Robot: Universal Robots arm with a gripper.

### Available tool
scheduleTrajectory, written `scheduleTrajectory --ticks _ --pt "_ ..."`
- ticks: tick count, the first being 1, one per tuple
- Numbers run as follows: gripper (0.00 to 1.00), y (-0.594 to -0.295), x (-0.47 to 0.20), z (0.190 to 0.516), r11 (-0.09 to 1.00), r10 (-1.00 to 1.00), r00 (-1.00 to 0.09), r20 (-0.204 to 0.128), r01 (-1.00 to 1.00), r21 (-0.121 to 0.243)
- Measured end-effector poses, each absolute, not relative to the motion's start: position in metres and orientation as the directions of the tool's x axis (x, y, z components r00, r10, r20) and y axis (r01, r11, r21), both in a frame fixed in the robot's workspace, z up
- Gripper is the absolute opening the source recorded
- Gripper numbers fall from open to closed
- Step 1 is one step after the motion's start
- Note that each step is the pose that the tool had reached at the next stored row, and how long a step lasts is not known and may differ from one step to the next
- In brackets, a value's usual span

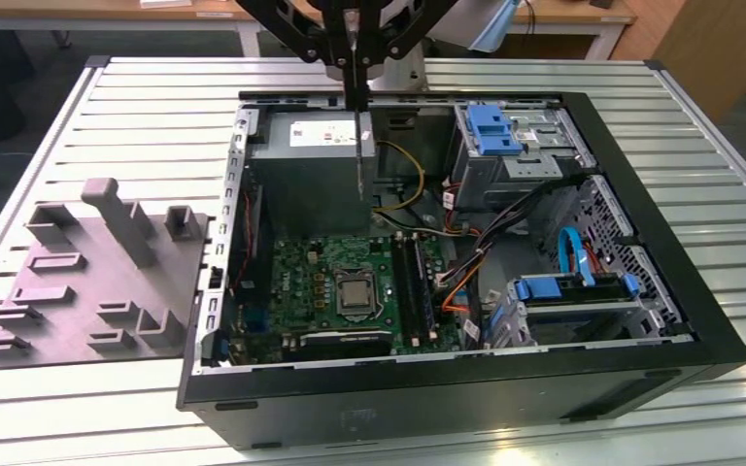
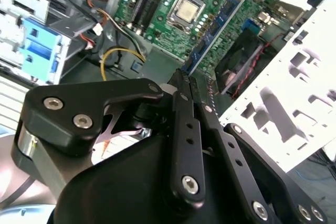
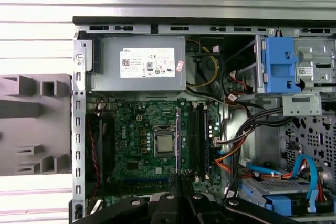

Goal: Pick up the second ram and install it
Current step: 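Insert the second ram into the second slot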

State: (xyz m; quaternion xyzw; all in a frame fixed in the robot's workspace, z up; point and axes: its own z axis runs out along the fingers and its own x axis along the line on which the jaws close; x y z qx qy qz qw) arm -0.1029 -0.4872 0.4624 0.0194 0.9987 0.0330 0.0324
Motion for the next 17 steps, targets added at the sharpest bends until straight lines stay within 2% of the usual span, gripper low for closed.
scheduleTrajectory --ticks 17 --pt "0.12 -0.487 -0.093 0.445 0.998 0.016 -0.998 -0.053 0.012 0.066"
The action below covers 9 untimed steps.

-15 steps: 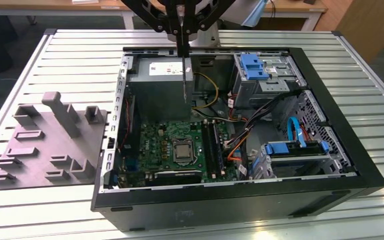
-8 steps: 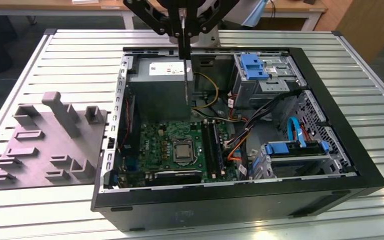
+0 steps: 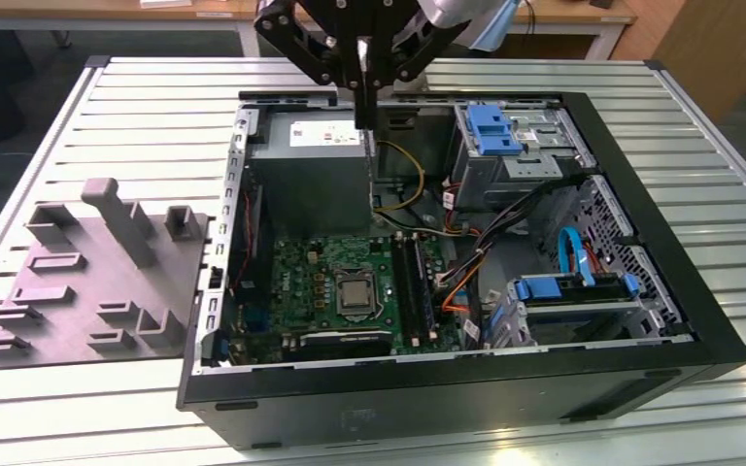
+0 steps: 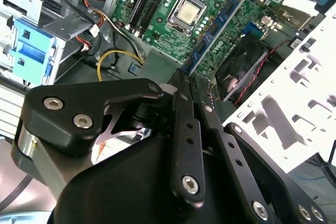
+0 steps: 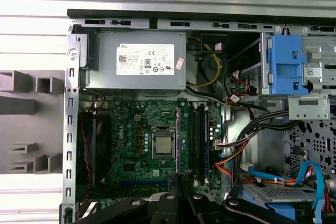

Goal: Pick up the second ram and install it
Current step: 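Insert the second ram into the second slot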

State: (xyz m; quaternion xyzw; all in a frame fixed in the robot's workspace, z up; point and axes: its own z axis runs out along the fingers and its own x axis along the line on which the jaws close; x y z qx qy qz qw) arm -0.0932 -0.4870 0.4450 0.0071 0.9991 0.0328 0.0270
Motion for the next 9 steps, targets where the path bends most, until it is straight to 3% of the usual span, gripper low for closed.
scheduleTrajectory --ticks 9 --pt "0.12 -0.486 -0.086 0.431 0.998 -0.003 -0.999 -0.053 -0.007 0.066"
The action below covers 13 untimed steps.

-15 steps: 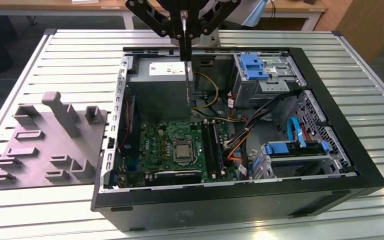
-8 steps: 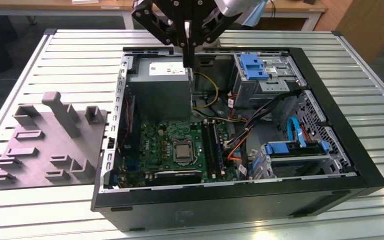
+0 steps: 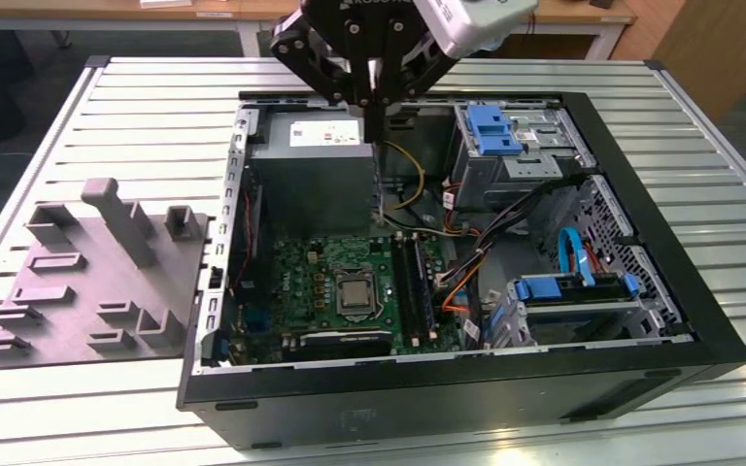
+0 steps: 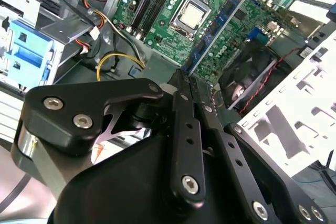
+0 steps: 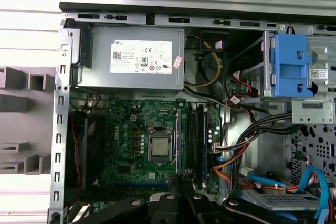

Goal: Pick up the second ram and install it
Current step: 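Insert the second ram into the second slot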

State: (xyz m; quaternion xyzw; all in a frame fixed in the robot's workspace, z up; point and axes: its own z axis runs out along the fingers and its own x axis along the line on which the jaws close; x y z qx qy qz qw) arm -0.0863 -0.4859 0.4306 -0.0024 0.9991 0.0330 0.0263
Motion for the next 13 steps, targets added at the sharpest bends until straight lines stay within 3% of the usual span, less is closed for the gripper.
scheduleTrajectory --ticks 13 --pt "0.12 -0.485 -0.076 0.411 0.997 -0.038 -0.998 -0.053 -0.041 0.066"
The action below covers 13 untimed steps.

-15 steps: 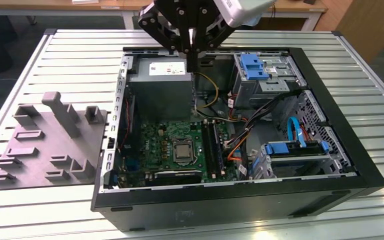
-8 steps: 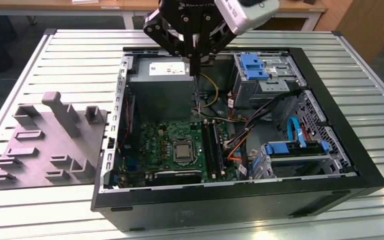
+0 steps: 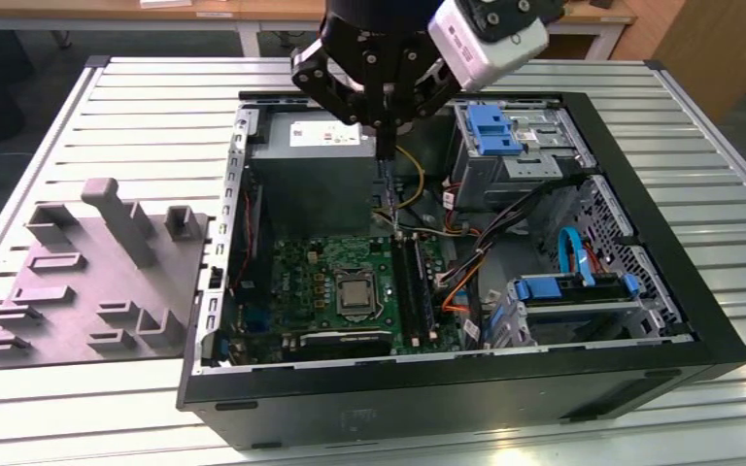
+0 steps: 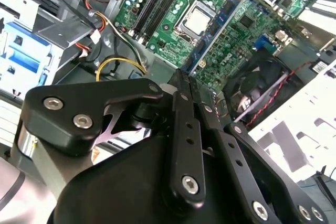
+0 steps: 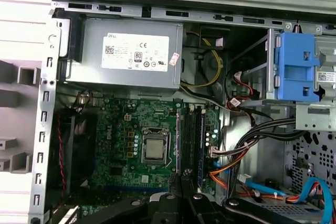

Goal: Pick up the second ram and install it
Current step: 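Insert the second ram into the second slot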

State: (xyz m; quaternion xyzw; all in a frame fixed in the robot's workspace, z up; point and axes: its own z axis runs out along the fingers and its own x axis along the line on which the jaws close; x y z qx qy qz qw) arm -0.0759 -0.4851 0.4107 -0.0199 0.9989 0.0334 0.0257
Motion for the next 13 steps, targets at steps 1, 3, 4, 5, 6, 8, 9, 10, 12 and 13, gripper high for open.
scheduleTrajectory --ticks 1,3,4,5,6,8,9,10,12,13 --pt "0.12 -0.485 -0.076 0.409 0.997 -0.039 -0.998 -0.053 -0.043 0.066" --pt "0.12 -0.485 -0.075 0.405 0.997 -0.042 -0.998 -0.052 -0.045 0.065" --pt "0.12 -0.485 -0.074 0.404 0.997 -0.043 -0.998 -0.052 -0.046 0.066" --pt "0.12 -0.485 -0.073 0.402 0.997 -0.044 -0.998 -0.052 -0.047 0.066" --pt "0.12 -0.485 -0.073 0.400 0.997 -0.045 -0.998 -0.052 -0.048 0.066" --pt "0.12 -0.485 -0.071 0.396 0.997 -0.047 -0.998 -0.052 -0.050 0.066" --pt "0.12 -0.485 -0.070 0.394 0.997 -0.048 -0.998 -0.052 -0.051 0.066" --pt "0.12 -0.485 -0.069 0.393 0.996 -0.049 -0.997 -0.052 -0.052 0.065" --pt "0.12 -0.485 -0.067 0.389 0.996 -0.050 -0.997 -0.052 -0.054 0.066" --pt "0.12 -0.485 -0.067 0.387 0.996 -0.051 -0.997 -0.052 -0.055 0.066"
